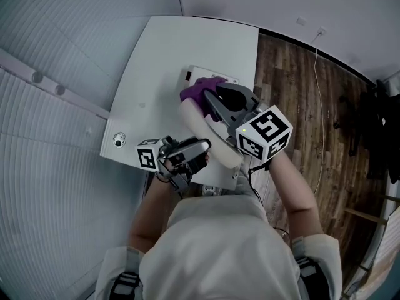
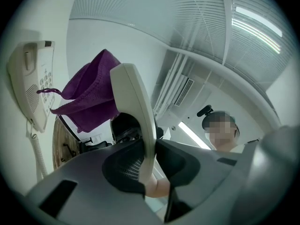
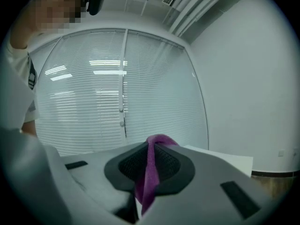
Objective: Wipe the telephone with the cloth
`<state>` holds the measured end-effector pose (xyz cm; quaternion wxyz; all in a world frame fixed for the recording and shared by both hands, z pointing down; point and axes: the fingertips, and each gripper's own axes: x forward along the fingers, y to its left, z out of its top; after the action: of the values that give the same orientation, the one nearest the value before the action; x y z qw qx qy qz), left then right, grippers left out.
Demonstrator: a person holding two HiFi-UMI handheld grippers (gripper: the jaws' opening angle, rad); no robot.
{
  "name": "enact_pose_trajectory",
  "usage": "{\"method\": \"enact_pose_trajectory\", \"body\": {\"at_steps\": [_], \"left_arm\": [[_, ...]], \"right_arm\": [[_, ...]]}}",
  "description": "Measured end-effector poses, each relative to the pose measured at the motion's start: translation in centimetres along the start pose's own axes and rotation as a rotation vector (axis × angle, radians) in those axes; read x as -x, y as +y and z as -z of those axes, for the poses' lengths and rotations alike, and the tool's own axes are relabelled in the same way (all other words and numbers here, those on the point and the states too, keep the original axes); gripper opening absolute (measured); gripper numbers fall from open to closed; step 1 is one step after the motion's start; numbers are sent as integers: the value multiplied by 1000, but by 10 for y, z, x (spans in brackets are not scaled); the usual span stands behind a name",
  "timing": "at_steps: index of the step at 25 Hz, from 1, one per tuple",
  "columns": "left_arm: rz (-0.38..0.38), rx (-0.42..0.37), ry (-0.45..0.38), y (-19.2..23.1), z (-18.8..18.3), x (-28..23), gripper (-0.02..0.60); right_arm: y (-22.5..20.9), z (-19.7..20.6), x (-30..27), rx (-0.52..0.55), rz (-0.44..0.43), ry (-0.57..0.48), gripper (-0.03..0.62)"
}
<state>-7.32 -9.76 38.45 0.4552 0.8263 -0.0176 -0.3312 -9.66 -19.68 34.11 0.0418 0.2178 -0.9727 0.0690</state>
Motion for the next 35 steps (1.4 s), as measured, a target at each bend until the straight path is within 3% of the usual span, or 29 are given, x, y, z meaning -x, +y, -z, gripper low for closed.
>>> {"method": "enact_pose_trajectory", "body": {"at_steps": [11,35], "left_arm": [[-2,-14,21,-2,3,-1,95],[-34,-50,-23,-4,-3,2,95]], "right_arm": [[27,6,0,39,-94,44,43],[60,19,50,32,-343,101,43]]}}
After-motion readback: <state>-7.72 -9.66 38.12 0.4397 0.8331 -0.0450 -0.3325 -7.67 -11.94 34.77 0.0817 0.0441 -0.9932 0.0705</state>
